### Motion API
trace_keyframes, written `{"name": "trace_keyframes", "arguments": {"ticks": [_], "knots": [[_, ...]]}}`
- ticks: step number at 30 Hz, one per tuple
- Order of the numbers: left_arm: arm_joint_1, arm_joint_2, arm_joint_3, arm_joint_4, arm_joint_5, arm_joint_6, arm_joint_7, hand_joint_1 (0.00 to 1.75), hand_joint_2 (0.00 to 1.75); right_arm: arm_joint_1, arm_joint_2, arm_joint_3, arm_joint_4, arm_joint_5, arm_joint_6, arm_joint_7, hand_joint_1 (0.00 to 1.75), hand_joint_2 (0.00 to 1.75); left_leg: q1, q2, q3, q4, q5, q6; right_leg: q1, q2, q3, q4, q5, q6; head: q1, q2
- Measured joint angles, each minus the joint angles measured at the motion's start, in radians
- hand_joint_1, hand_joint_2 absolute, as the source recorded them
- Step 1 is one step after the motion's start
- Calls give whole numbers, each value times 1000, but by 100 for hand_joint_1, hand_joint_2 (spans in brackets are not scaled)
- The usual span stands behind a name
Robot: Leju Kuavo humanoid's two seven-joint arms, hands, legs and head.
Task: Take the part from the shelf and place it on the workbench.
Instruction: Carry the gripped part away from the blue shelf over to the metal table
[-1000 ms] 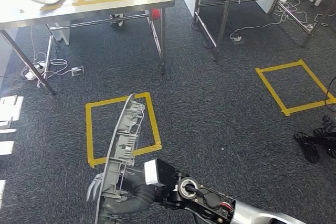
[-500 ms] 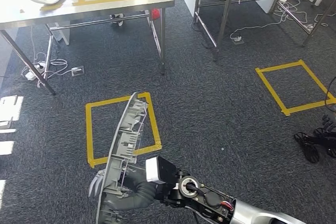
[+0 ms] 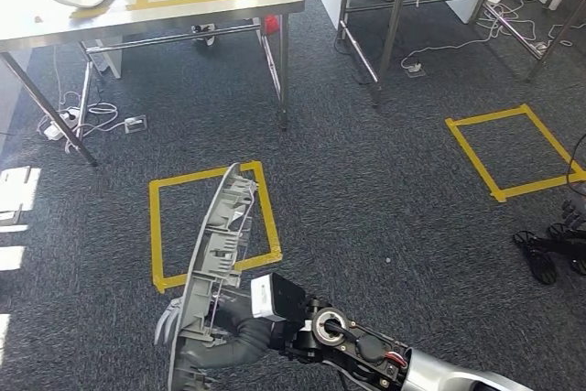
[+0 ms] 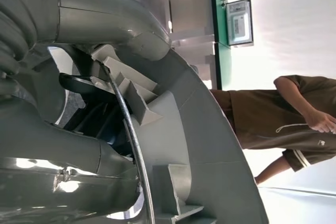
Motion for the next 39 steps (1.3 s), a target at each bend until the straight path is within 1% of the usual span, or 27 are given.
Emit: {"name": "trace_keyframes", "arguments": {"ticks": [4, 6, 8, 9, 10, 12, 13, 14, 15, 16, 17, 18, 19, 20, 22, 23, 24, 26, 27, 28, 30, 31, 33, 34, 35, 36, 39], "knots": [[0, -1, 0, 0, -7, -2, 0, 0, 175, 2, 0, 0, -1, 5, -10, 0, 175, 175, 0, 0, 0, 0, 0, 0, 0, 0, 0, 0, 0, 0, 0, 0], [0, 2, 0, 0, -10, -3, -2, 0, 175, 3, 0, 0, -4, 15, -17, 1, 175, 175, -3, -1, 1, -1, 0, 8, -5, -1, 6, -9, 4, 7, -1, 0], [-1, 4, 0, 0, -11, -4, -3, 0, 175, 4, 1, 0, -10, 21, -23, 2, 175, 175, -2, -2, 15, -26, 10, 22, -7, -3, 13, -17, 5, 17, -4, 0], [0, 2, 0, 0, -11, -4, -4, 0, 175, 4, 1, 0, -13, 23, -25, 2, 175, 175, 1, -3, 26, -43, 17, 26, -7, -3, 6, -1, -7, 18, -3, 0], [-1, 0, 0, 0, -11, -5, -5, 0, 175, 4, 1, 0, -15, 24, -26, 3, 175, 175, 4, -4, 37, -57, 22, 29, -6, -4, -12, 38, -30, 18, -1, 0], [-2, -4, 0, 0, -11, -6, -6, 0, 175, 8, 0, 0, -18, 27, -28, 3, 175, 175, 5, -10, 45, -64, 23, 31, -7, -3, -79, 176, -90, 16, 6, 0], [-2, -5, 0, 0, -12, -6, -6, 0, 175, 12, -1, 0, -19, 28, -29, 3, 175, 175, 6, -16, 45, -64, 22, 30, -8, -3, -112, 237, -108, 17, 9, 0], [-2, -7, 0, 0, -12, -7, -6, 0, 175, 16, -3, 0, -19, 29, -30, 4, 175, 175, 8, -24, 46, -63, 21, 28, -10, -3, -130, 267, -107, 19, 11, 0], [-2, -8, 0, 0, -12, -7, -6, 0, 175, 20, -4, 0, -19, 31, -32, 4, 175, 175, 11, -33, 48, -61, 18, 23, -12, -3, -128, 254, -84, 23, 13, 0], [-2, -10, 0, 0, -12, -7, -6, 0, 175, 21, -5, 0, -20, 31, -32, 4, 175, 175, 17, -44, 49, -56, 14, 16, -17, 1, -108, 206, -47, 28, 16, 0], [-2, -11, 0, 0, -12, -7, -7, 0, 175, 23, -6, 0, -20, 31, -33, 4, 175, 175, 22, -56, 50, -49, 7, 6, -23, 16, -78, 141, -15, 36, 19, 0], [-3, -8, 0, 0, -12, -7, -8, 0, 175, 24, -6, 0, -21, 31, -33, 4, 175, 175, 26, -67, 46, -37, 0, -6, -27, 38, -50, 82, 5, 40, 25, 0], [-5, -6, 0, 0, -13, -7, -9, 0, 175, 25, -7, 0, -22, 32, -35, 4, 175, 175, 28, -78, 39, -28, -4, -17, -30, 56, -30, 46, 12, 39, 29, 0], [-7, -4, 0, 0, -15, -7, -11, 0, 175, 27, -8, -1, -24, 32, -36, 5, 175, 175, 30, -88, 31, -21, -5, -27, -29, 70, -21, 32, 6, 35, 29, 0], [-6, -2, 0, 0, -17, -7, -13, 0, 175, 29, -9, -2, -27, 33, -38, 6, 175, 175, 33, -103, 20, -22, 2, -42, -23, 60, -22, 37, 1, 16, 22, 0], [-4, -2, 0, 0, -18, -7, -13, 0, 175, 29, -9, -2, -29, 33, -38, 6, 175, 175, 35, -95, 17, -19, 2, -46, -22, 50, -20, 35, 2, 8, 16, 0], [-3, -2, 0, 0, -18, -7, -13, 0, 175, 29, -9, -2, -30, 33, -38, 6, 175, 175, 34, -72, 8, -3, -4, -48, -21, 39, -17, 32, 2, 1, 9, 0], [-4, -2, 0, 0, -19, -7, -13, 0, 175, 29, -9, -2, -33, 33, -38, 6, 175, 175, 28, -15, -35, 79, -38, -46, -18, 15, -9, 25, 1, -13, -8, 0], [-5, -2, 0, 0, -19, -7, -13, 0, 175, 29, -9, -2, -33, 33, -39, 6, 175, 175, 25, 0, -78, 153, -66, -43, -13, 2, -8, 24, -1, -18, -15, 0], [-6, -3, 0, 0, -19, -8, -13, 0, 175, 29, -9, -3, -34, 33, -39, 6, 175, 175, 23, 4, -121, 226, -91, -41, -9, -9, -8, 24, -3, -23, -17, 0], [-5, -4, 0, 0, -19, -10, -13, 0, 175, 30, -10, -4, -34, 36, -37, 6, 175, 175, 20, 4, -177, 308, -100, -34, -1, -28, -6, 24, -8, -30, -18, 0], [-4, -4, 0, 0, -19, -11, -14, 0, 175, 30, -10, -3, -34, 39, -36, 6, 175, 175, 19, 4, -167, 280, -73, -30, 1, -32, -4, 24, -10, -31, -17, 0], [-2, -3, 0, 0, -21, -10, -14, 0, 175, 31, -10, -3, -35, 45, -34, 6, 175, 175, 16, 7, -104, 144, 0, -18, 2, -37, 0, 24, -14, -29, -18, 0], [-1, -2, 0, 0, -22, -9, -14, 0, 175, 30, -10, -4, -36, 47, -33, 6, 175, 175, 11, 10, -72, 81, 22, -14, 4, -37, 1, 25, -16, -26, -18, 0], [-1, -1, 0, 1, -22, -10, -14, 0, 175, 30, -10, -4, -37, 46, -33, 6, 175, 175, 7, 14, -52, 40, 31, -10, 6, -37, 0, 25, -18, -22, -18, 0], [0, -1, 0, 1, -22, -10, -14, 0, 175, 31, -10, -6, -38, 44, -33, 7, 175, 175, 3, 17, -44, 19, 29, -8, 8, -37, -2, 26, -21, -18, -18, 0], [0, -3, 0, 0, -24, -14, -16, 0, 175, 32, -11, -9, -39, 34, -32, 7, 175, 175, -1, 16, -38, 9, 25, -10, 8, -37, 2, 24, -26, -27, -9, 0]]}}
